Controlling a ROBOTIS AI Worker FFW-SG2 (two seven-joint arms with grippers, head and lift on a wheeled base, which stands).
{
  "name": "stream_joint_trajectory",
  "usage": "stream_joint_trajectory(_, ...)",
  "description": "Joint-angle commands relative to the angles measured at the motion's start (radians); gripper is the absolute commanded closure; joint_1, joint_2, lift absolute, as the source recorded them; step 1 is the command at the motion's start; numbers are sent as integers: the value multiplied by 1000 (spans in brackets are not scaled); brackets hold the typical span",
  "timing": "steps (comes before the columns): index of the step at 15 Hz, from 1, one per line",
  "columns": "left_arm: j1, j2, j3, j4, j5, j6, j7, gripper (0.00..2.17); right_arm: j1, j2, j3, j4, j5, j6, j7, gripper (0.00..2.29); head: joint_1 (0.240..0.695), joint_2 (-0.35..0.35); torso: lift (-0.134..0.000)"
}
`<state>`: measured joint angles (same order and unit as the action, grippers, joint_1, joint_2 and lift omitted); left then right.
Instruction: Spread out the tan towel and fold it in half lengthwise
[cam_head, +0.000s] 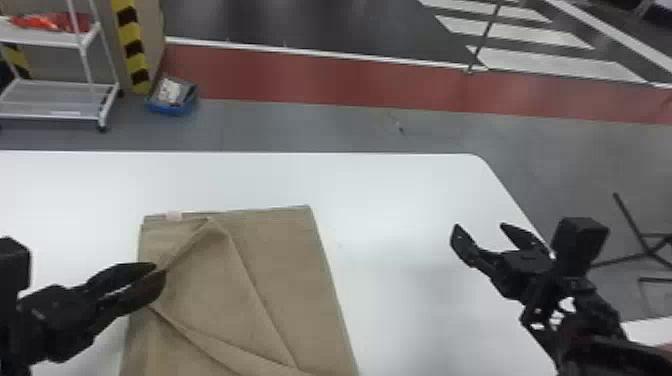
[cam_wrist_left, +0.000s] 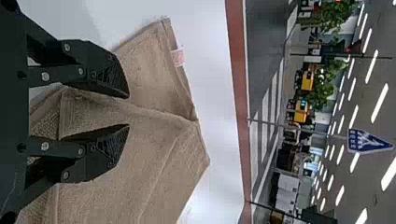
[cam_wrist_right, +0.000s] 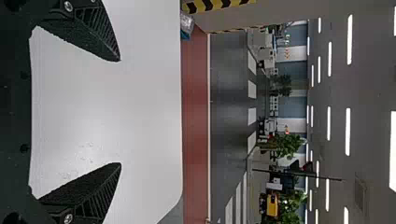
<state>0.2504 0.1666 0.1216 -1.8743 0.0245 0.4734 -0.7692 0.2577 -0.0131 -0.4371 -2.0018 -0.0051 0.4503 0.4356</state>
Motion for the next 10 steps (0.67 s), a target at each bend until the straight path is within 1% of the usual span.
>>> stream_joint_trajectory(1, 1, -1, 6, -3, 0, -5, -19, 1285, -2, 1, 5, 1, 0, 0, 0, 80, 695, -232, -125)
stream_joint_trajectory(2, 1, -1, 10, -3, -2, -5, -21, 1345, -3, 1, 5, 3, 0, 0, 0, 80, 695, -233, -125)
stream_joint_trajectory(7, 16, 1, 52, -34, 0, -5, -30, 1349, -17, -5, 37, 3, 19, 0, 0, 80, 695, -217, -125)
stream_joint_trajectory(9, 24, 1, 96, -52, 8, 1, -61, 1349, -31, -15, 83, 5, 60, 3, 2, 80, 695, -195, -125)
stream_joint_trajectory(10, 24, 1, 132, -59, 14, 5, -79, 1349, -38, -22, 129, 9, 103, 9, 2, 80, 695, -182, -125)
